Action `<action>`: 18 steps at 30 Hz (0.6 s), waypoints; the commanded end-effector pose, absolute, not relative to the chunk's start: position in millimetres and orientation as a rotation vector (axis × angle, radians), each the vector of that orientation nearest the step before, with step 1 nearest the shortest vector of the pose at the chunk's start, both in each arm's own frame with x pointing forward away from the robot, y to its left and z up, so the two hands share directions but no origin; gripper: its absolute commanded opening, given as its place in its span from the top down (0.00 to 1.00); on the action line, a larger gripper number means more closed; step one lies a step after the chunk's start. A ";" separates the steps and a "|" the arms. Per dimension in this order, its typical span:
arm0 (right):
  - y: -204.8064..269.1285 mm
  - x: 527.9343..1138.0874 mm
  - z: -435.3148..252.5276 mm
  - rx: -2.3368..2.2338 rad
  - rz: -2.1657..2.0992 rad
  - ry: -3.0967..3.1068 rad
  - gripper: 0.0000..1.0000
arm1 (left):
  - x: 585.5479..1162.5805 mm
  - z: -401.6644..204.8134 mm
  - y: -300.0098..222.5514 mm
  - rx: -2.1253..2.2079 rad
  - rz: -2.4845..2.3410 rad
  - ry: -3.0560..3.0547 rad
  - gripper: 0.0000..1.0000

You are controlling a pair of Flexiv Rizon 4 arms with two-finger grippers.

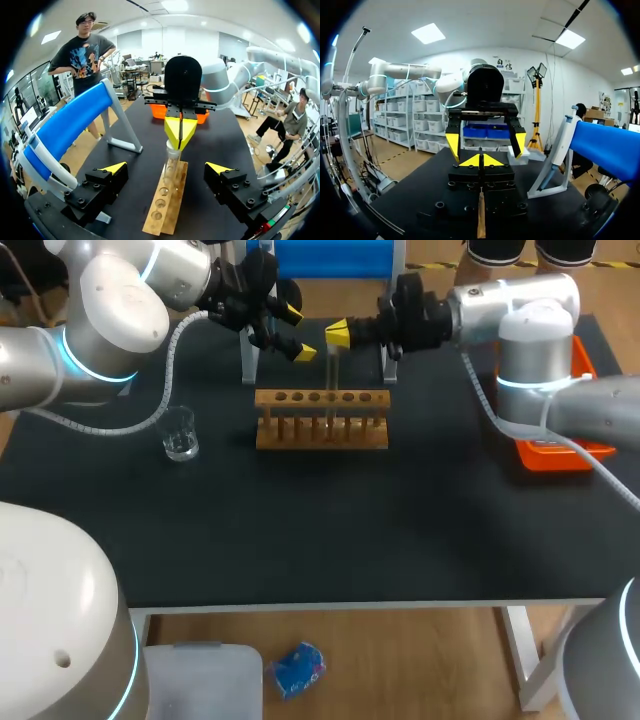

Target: Invert the test tube, pick up the pipette, mount the tip to pipette, aspirate from beaker and dispense into the tube, eject the tip, return the pipette, and cap with the stopper.

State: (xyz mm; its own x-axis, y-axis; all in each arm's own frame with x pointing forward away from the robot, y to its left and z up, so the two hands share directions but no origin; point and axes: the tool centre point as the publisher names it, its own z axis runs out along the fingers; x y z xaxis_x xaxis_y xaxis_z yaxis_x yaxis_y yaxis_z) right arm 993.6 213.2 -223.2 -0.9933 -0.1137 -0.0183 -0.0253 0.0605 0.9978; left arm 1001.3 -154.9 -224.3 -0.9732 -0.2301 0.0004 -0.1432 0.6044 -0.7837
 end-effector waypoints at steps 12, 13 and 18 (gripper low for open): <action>214.8 994.6 -238.7 0.109 -2.094 -2.212 1.00 | 1002.0 -222.9 -154.5 -0.317 -1.312 2.730 0.00; 214.8 994.5 -239.6 0.106 -2.093 -2.211 1.00 | 1002.0 -222.9 -154.5 -0.317 -1.312 2.730 0.00; 214.5 994.3 -242.2 0.095 -2.087 -2.209 1.00 | 1002.0 -222.9 -154.5 -0.317 -1.312 2.730 0.00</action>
State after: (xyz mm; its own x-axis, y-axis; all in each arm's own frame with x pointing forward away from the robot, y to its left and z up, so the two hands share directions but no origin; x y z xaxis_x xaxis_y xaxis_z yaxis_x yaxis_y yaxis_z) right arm 993.2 214.2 -228.3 -0.9933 -0.1118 0.0281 0.0217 0.0583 0.9981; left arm 1001.3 -154.9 -224.3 -0.9732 -0.2301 0.0004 -0.1432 0.6044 -0.7837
